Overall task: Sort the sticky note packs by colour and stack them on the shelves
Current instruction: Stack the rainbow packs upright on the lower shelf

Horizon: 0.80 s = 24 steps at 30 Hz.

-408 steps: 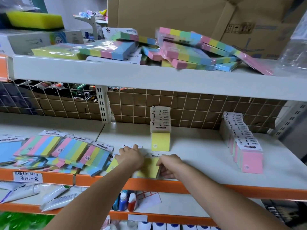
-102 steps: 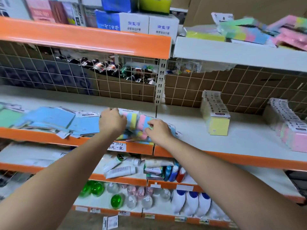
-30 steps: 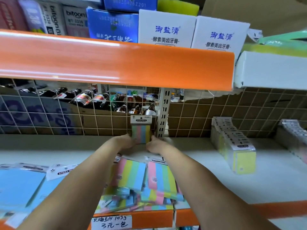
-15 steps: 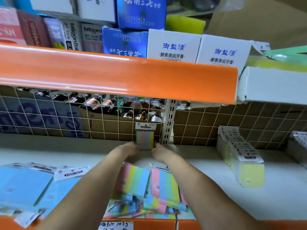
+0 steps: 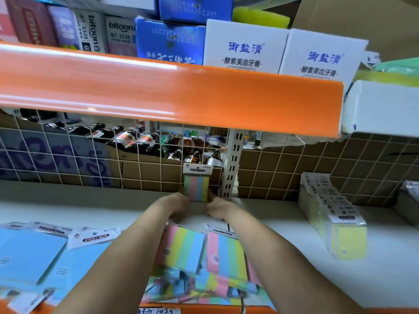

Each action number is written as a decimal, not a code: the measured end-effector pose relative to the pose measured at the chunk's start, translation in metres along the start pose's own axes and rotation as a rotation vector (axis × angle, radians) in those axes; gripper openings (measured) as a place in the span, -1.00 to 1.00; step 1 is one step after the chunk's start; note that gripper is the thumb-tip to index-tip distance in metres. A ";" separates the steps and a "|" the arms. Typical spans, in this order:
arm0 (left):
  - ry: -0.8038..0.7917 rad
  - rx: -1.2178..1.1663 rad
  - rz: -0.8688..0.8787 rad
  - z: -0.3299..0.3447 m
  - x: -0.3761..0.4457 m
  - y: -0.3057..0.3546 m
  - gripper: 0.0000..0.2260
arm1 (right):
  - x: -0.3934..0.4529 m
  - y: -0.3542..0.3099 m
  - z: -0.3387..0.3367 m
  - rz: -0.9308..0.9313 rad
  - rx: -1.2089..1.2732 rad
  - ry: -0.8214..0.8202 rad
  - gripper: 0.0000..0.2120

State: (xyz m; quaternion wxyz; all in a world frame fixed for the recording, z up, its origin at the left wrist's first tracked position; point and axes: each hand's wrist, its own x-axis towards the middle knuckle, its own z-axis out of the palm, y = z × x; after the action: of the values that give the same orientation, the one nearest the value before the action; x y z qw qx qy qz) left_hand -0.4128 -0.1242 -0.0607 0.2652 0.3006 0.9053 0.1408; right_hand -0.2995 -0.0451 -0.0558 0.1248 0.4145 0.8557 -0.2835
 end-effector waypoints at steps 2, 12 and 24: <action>-0.006 -0.035 0.017 0.001 0.001 -0.003 -0.61 | 0.007 0.004 0.004 0.055 0.061 -0.001 -0.61; -0.032 -0.079 0.110 -0.006 -0.038 0.001 -0.64 | -0.022 0.013 -0.008 0.021 0.229 0.010 -0.65; -0.042 -0.199 0.184 -0.006 -0.106 0.013 -0.76 | -0.076 0.032 -0.033 0.055 0.333 -0.149 -0.91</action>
State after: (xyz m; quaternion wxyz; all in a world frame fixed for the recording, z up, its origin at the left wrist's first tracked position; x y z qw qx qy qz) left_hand -0.3378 -0.1806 -0.0089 0.2985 0.3573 0.8498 0.2471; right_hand -0.2260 -0.0583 -0.0071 0.1252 0.4305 0.7738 -0.4475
